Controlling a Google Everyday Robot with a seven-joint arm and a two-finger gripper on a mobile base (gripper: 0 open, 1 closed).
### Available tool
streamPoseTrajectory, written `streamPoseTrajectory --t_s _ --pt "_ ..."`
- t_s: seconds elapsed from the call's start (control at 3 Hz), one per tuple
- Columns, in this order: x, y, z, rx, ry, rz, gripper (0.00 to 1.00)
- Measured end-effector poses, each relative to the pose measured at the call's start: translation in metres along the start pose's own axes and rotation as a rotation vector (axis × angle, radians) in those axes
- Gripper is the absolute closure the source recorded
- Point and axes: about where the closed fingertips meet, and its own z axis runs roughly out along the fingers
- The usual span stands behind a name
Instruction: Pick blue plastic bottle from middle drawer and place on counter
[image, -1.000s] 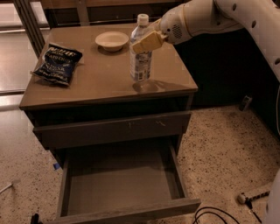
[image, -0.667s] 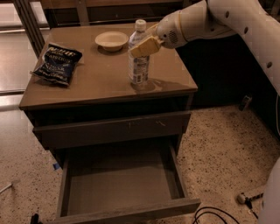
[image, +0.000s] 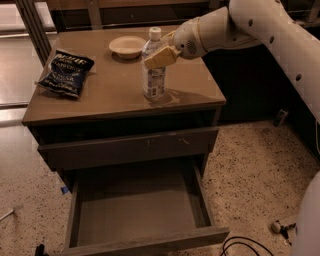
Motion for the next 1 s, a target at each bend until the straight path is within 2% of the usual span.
streamPoseTrajectory --t_s 1.0 --pt "0.0000 0.0006 0.0009 -0.003 0.002 -0.001 0.14"
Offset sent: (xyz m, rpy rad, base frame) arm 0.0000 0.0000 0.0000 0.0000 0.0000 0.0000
